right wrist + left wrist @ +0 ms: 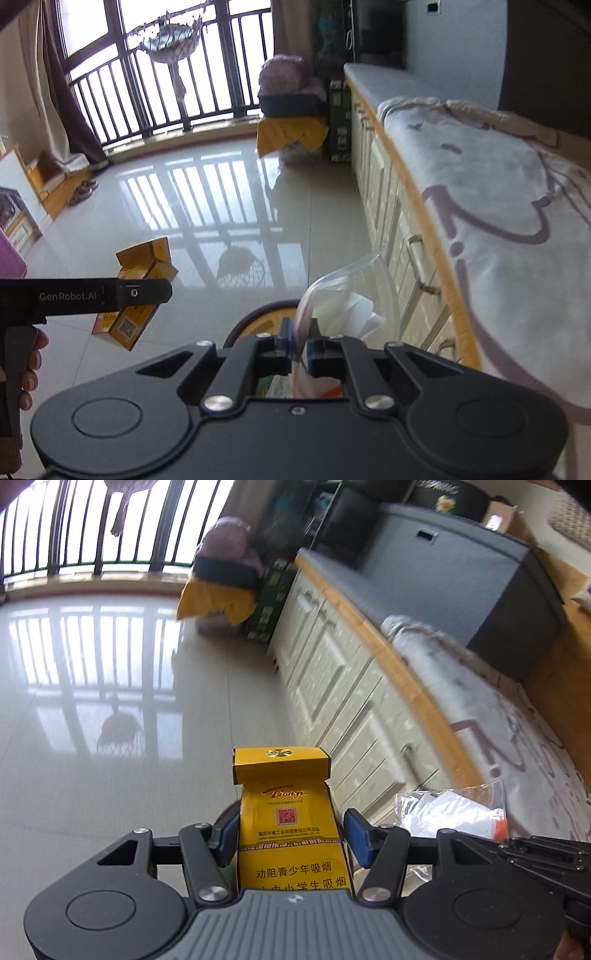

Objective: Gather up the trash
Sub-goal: 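Carry the yellow box and bag over the wastebasket with both tools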

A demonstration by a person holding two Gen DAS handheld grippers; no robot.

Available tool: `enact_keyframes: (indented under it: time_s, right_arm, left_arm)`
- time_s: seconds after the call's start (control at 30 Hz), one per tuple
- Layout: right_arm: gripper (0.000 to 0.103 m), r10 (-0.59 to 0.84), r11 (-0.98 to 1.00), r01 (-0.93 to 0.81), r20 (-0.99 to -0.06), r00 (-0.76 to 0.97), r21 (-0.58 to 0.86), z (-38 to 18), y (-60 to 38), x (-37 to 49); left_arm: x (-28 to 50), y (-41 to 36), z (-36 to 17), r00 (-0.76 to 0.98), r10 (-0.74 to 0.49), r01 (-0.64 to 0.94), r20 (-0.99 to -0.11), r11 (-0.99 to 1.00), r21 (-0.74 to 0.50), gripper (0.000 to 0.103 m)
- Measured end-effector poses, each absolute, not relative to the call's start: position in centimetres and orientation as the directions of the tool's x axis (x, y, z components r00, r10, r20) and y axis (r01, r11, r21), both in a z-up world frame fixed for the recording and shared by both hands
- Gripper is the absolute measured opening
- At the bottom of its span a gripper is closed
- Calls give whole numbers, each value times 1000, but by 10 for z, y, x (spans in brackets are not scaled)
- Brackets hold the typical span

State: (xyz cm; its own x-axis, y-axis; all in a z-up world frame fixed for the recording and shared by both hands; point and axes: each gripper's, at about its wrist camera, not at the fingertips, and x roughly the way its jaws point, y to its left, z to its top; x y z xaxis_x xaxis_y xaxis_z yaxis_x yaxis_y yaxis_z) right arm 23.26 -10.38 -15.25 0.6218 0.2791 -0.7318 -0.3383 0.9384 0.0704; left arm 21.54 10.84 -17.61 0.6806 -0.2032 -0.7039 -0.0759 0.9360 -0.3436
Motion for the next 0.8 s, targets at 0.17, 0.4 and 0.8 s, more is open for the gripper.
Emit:
enact_keyframes:
  time_s: [0.17,0.4,0.8]
  right_arm:
    - [8,255,937,-344,-788,560,59,-185,-92,248]
    - [8,212,919,-394,-858,469,12,-230,-71,272]
    - [9,117,875,-474,-907,405,-99,-284,-49,303]
  left_arm:
    - [223,116,-207,631,-216,-112,-745,925,-363,59]
    - [237,125,-244,569,-232,-182,-789,900,-396,59]
    - [268,124,-299,506,-321,-291,-800,810,-509,59]
